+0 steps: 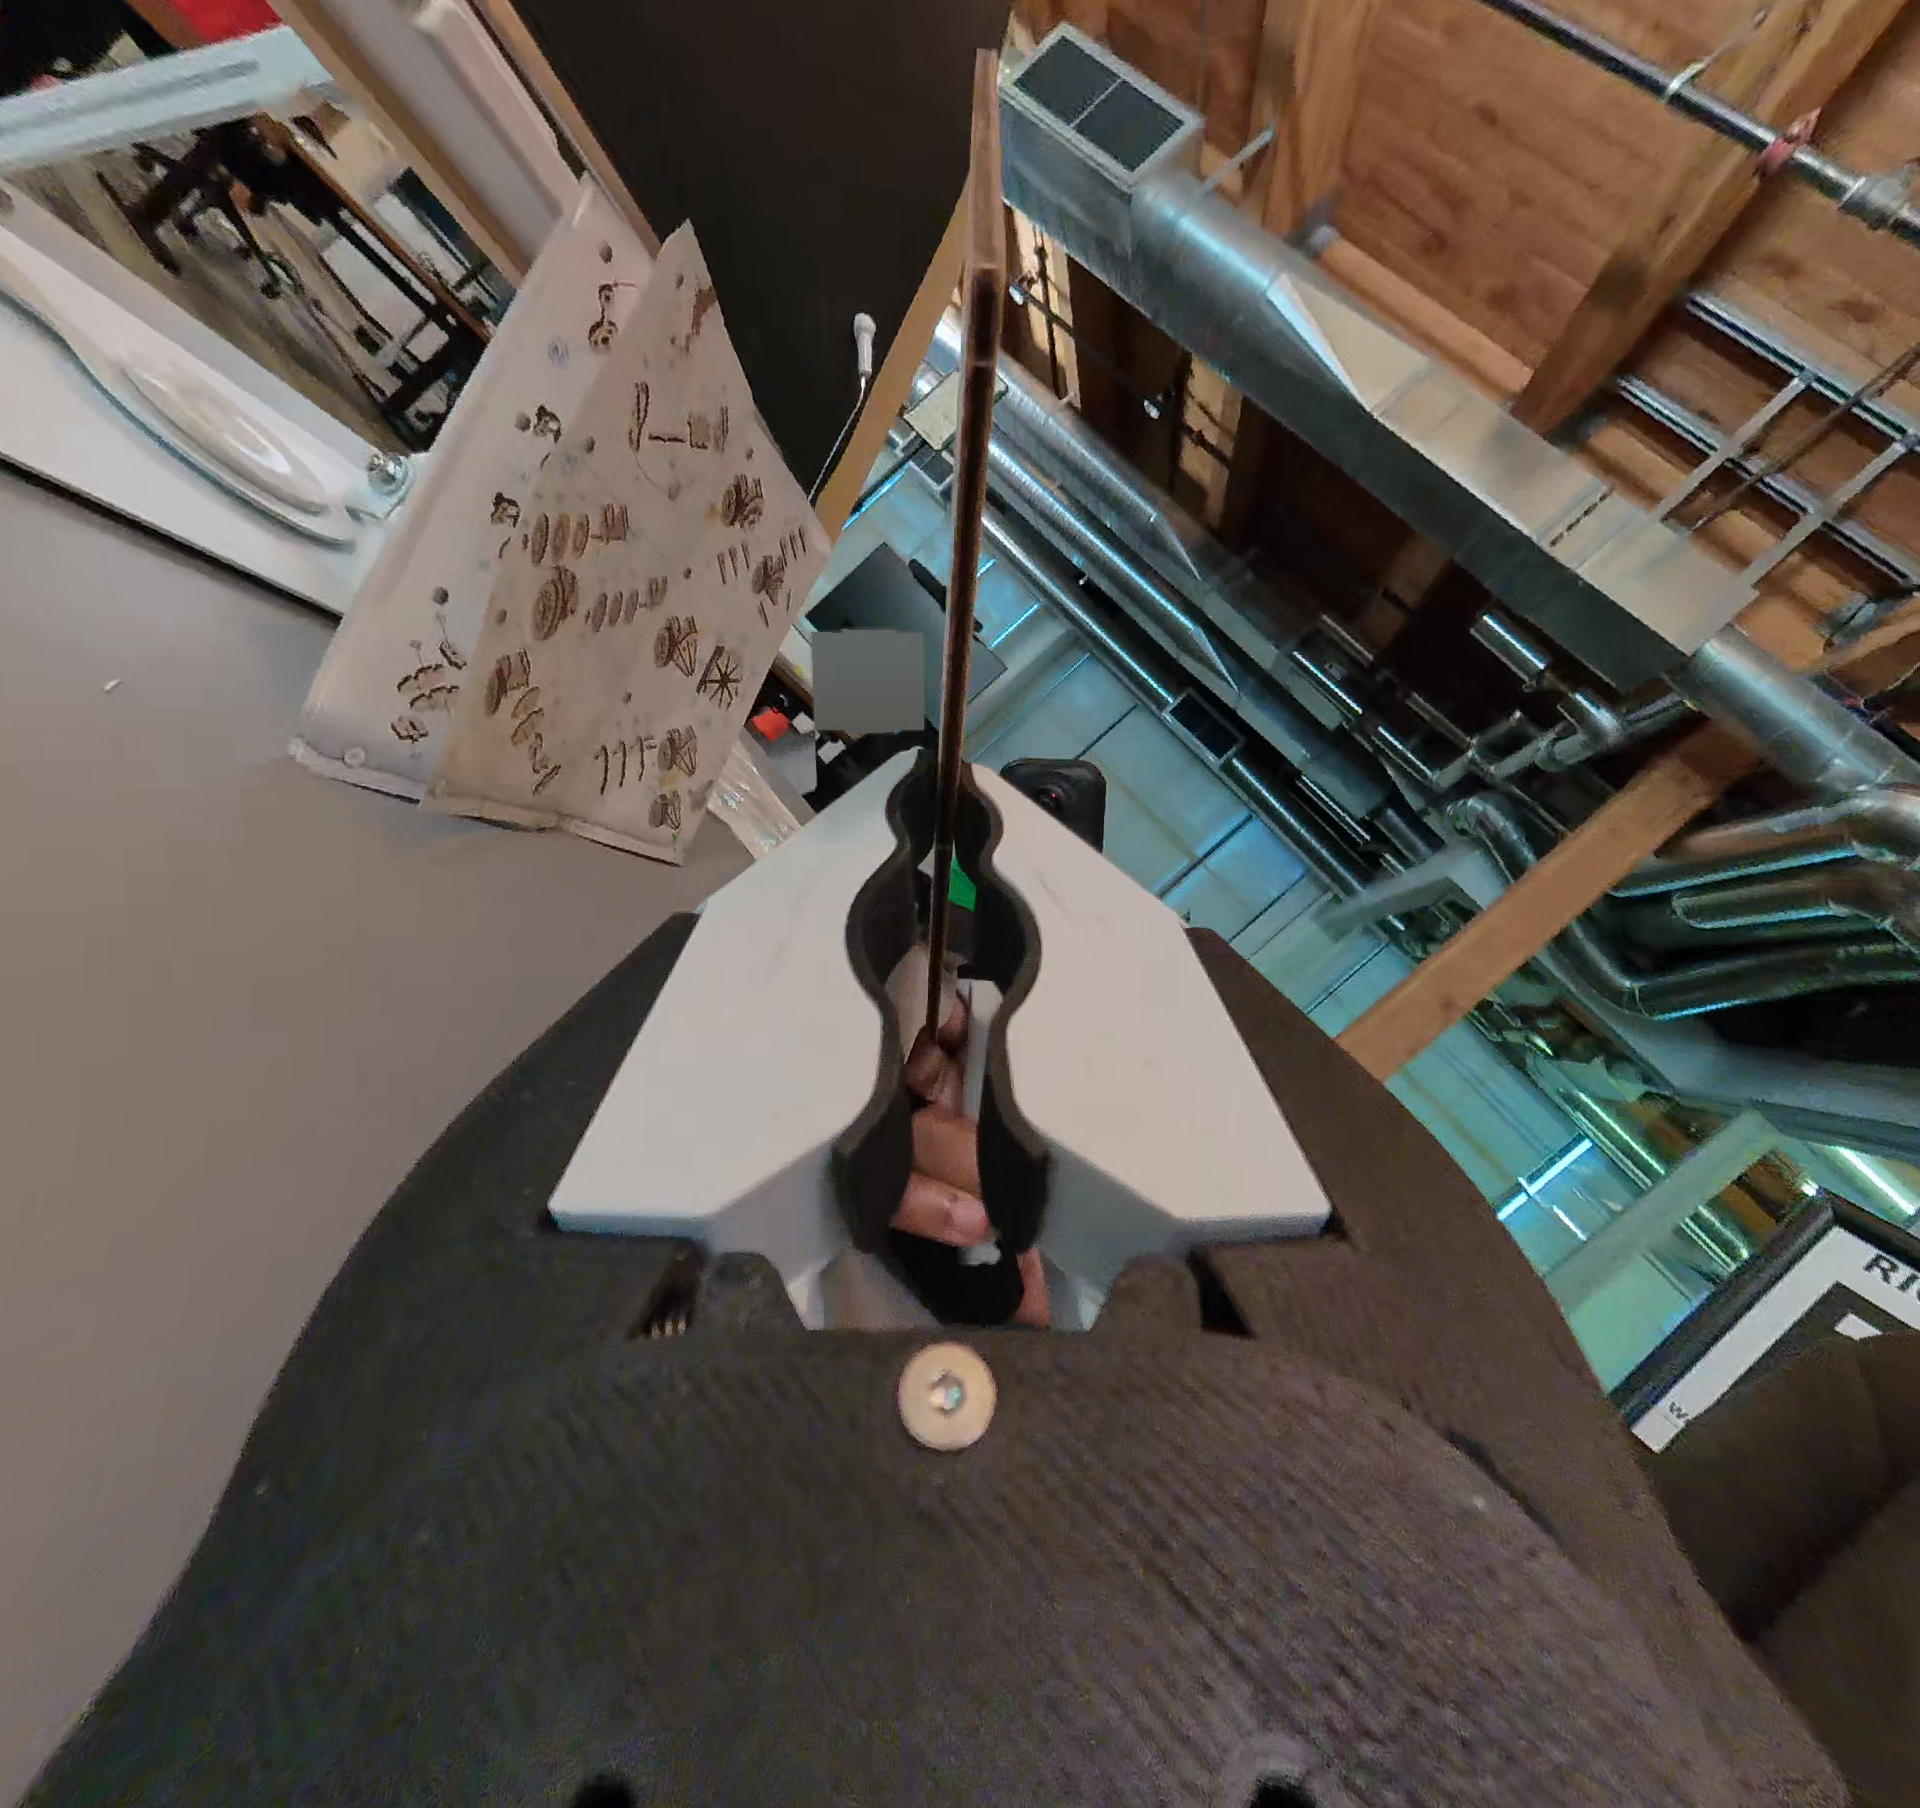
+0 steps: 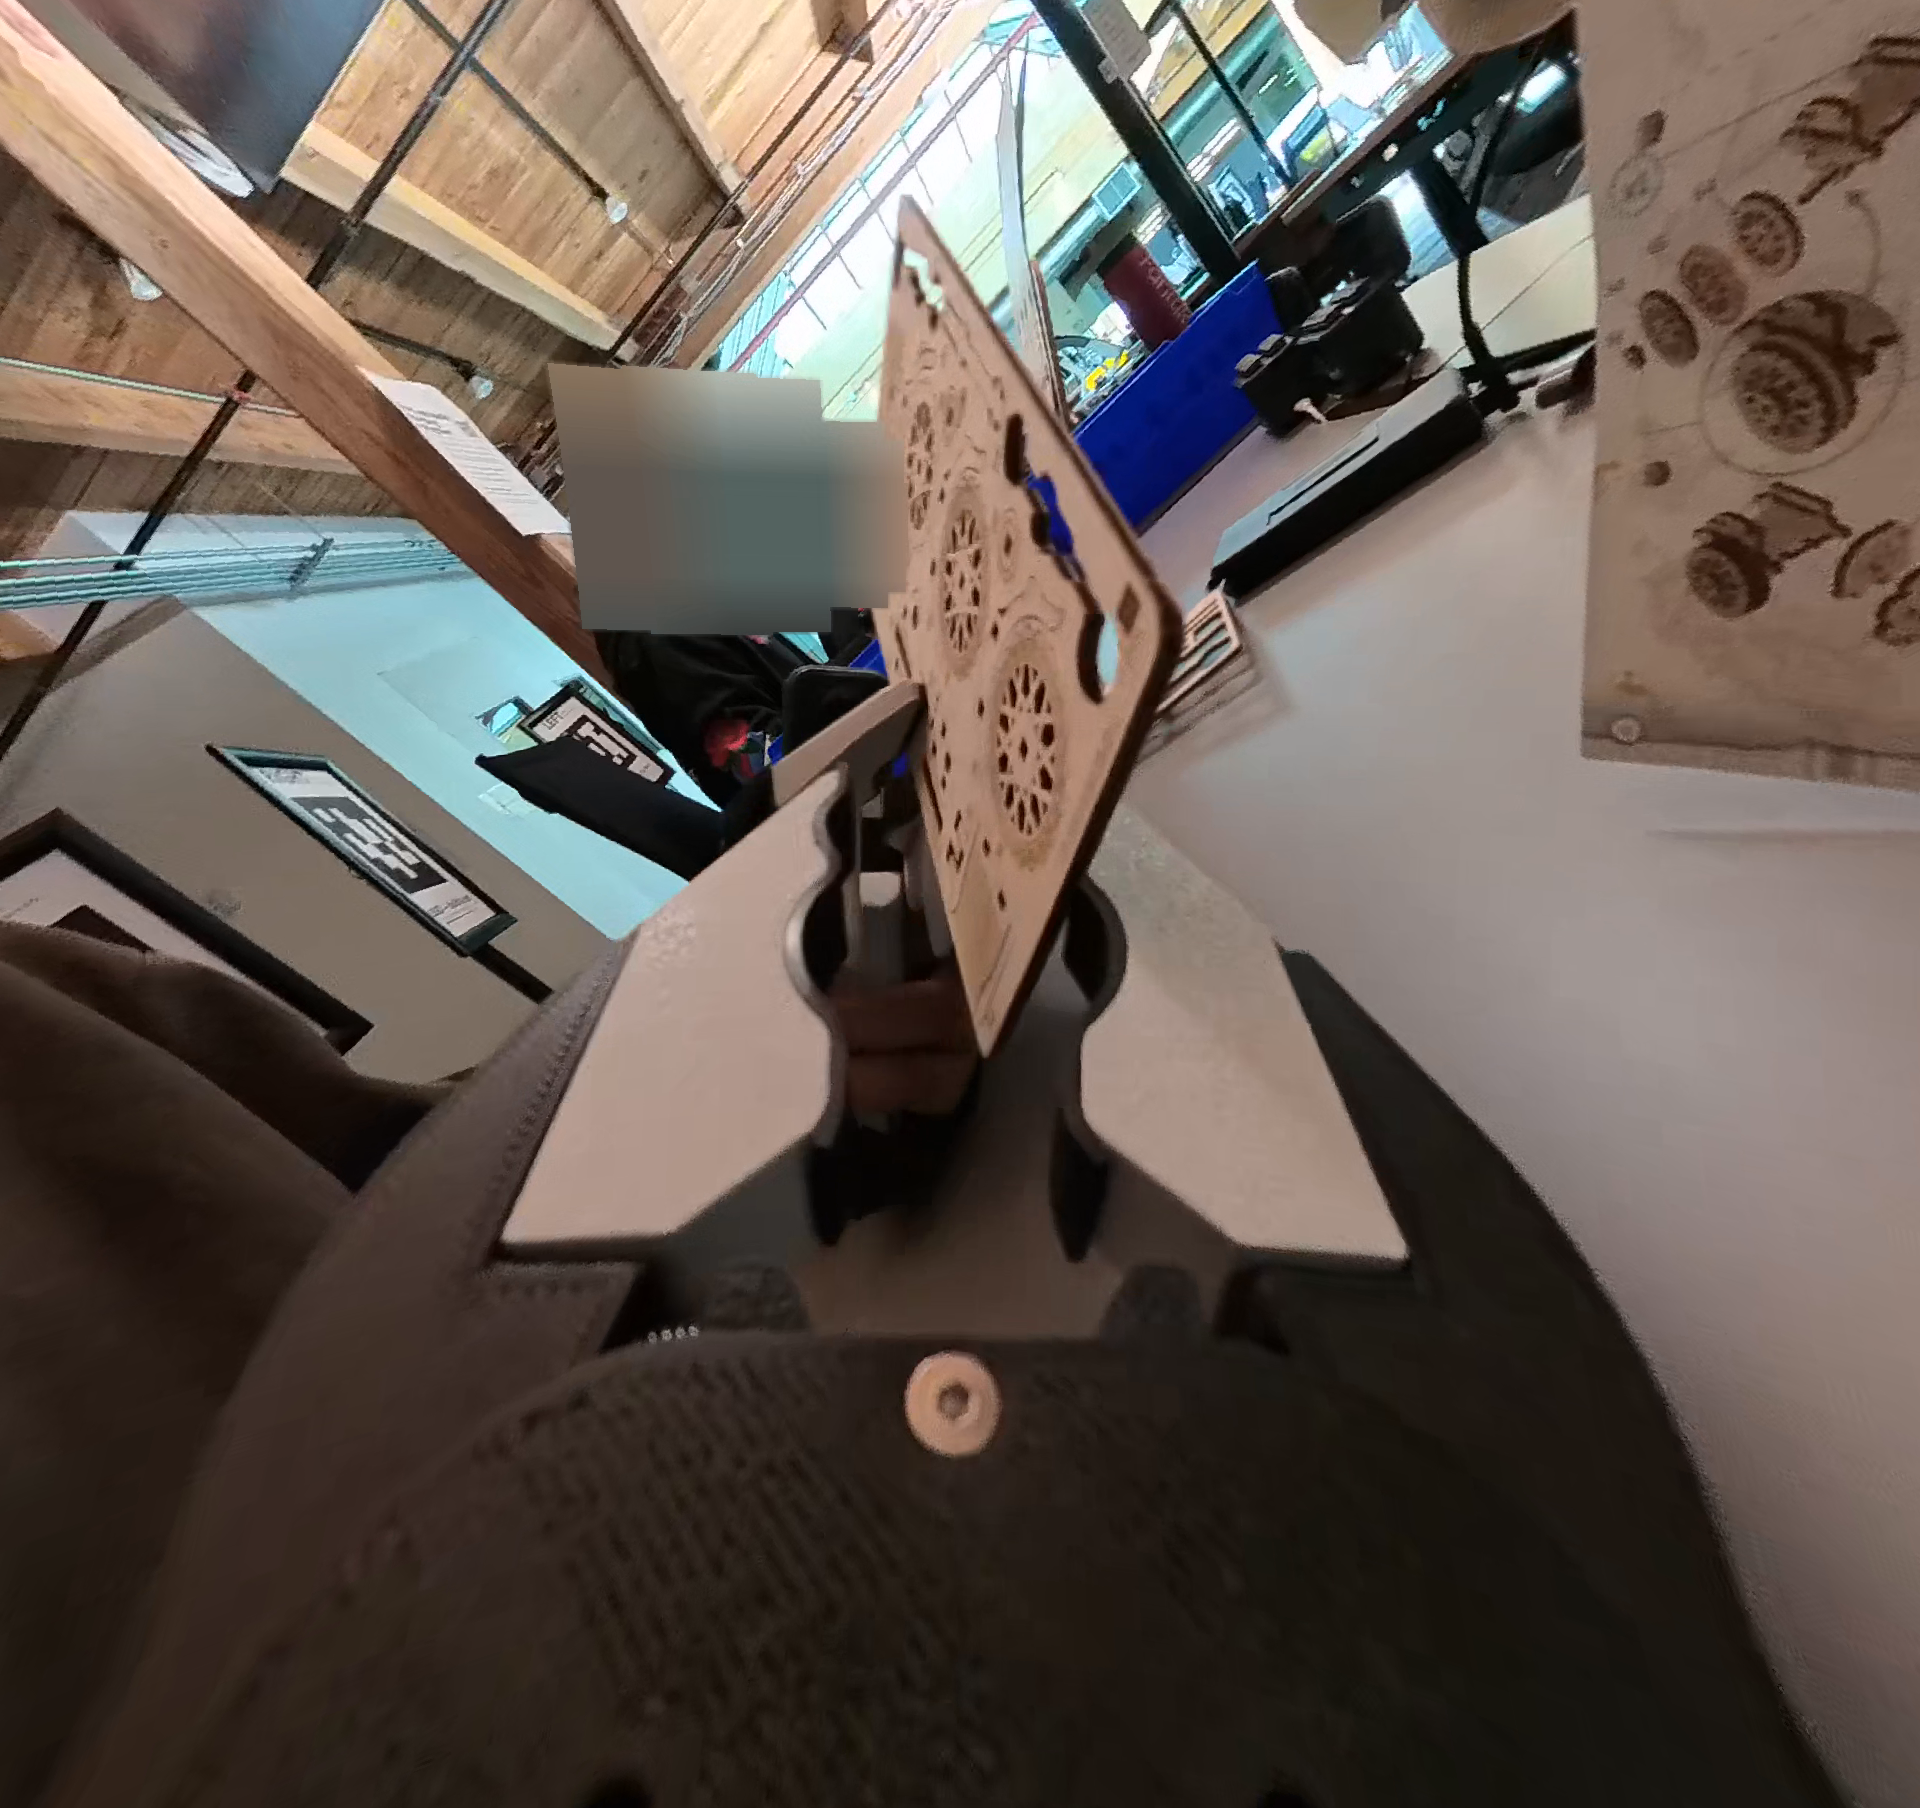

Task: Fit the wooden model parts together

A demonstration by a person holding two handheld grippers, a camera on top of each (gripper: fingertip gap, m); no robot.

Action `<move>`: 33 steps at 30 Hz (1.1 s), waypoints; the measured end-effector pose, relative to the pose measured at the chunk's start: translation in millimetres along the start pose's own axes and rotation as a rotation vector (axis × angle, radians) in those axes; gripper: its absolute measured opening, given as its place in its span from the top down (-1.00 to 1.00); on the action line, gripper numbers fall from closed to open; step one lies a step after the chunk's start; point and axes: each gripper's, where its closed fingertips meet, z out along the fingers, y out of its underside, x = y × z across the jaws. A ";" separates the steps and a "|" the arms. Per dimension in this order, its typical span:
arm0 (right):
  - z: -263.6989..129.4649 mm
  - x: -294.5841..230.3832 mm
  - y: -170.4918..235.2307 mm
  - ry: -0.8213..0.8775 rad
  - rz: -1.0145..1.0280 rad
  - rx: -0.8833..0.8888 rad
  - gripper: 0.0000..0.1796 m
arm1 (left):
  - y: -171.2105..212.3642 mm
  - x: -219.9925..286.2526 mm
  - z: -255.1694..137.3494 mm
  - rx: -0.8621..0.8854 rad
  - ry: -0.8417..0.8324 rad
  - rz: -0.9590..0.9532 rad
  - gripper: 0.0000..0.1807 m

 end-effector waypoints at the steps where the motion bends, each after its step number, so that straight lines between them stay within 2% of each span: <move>1: 2.1 0.2 1.5 0.006 0.007 -0.001 0.61 | 0.7 0.5 0.5 0.003 -0.004 0.009 0.98; 4: 4.8 3.5 4.5 0.043 0.009 -0.006 0.79 | 5.3 2.8 3.0 -0.003 -0.019 0.056 0.98; 9: 3.6 0.0 4.9 0.012 0.035 -0.009 0.84 | 6.6 6.1 2.3 -0.002 -0.002 0.077 0.98; 19: 2.2 7.1 7.3 0.093 0.011 -0.021 0.79 | 10.0 -0.8 3.9 -0.010 -0.094 0.159 0.96; 27: 2.6 9.6 6.5 0.188 -0.119 -0.038 0.74 | 9.0 -2.2 3.6 -0.007 -0.098 0.147 0.96; 30: 3.1 10.0 6.5 0.192 -0.125 -0.038 0.73 | 8.4 -2.5 3.3 -0.006 -0.096 0.138 0.96; 33: 1.9 4.6 5.0 0.082 -0.069 -0.019 0.79 | 9.6 1.9 3.9 -0.024 -0.052 0.118 0.97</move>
